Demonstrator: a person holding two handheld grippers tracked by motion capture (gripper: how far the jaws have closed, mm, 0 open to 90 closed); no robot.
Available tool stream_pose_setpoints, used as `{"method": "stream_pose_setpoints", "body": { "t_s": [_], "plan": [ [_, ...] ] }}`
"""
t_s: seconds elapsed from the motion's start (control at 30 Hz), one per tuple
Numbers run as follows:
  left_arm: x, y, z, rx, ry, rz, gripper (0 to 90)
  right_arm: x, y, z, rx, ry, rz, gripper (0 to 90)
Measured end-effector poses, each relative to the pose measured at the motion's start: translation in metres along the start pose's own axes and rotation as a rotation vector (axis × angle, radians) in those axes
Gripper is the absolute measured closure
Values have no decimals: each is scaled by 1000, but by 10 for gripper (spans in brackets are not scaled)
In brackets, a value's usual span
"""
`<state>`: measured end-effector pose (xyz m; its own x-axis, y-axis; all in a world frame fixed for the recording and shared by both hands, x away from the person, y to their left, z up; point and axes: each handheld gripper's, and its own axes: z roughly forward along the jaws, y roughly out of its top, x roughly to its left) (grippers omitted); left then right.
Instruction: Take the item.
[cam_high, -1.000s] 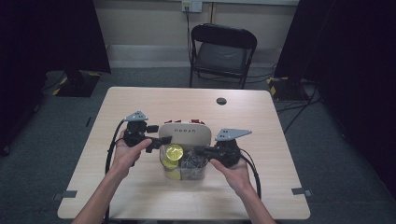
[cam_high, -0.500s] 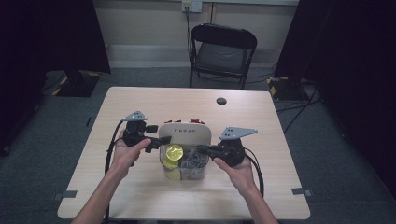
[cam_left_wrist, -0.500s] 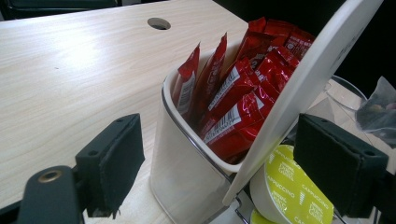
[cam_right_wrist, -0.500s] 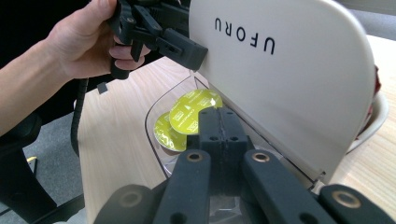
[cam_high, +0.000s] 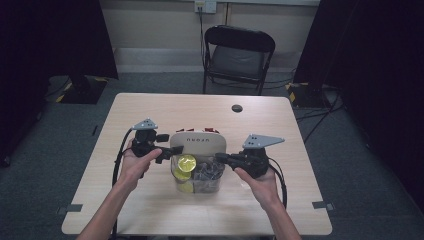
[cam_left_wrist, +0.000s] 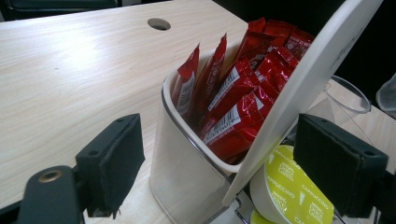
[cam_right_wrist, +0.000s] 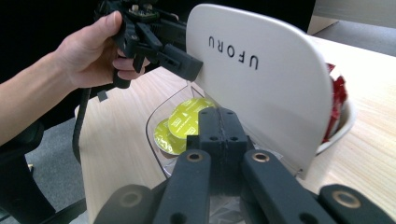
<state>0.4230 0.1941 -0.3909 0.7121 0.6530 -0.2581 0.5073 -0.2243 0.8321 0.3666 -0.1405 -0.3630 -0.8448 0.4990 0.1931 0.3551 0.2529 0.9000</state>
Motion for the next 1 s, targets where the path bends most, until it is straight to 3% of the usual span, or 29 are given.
{"method": "stream_pose_setpoints", "body": {
  "t_s": [0.57,1.0],
  "plan": [
    [1,0,1,6,-4,4,156,-4,0,-18,-36,-26,18,900],
    [-2,-1,4,19,4,14,156,-11,-2,-43,-57,-70,28,900]
  ]
}}
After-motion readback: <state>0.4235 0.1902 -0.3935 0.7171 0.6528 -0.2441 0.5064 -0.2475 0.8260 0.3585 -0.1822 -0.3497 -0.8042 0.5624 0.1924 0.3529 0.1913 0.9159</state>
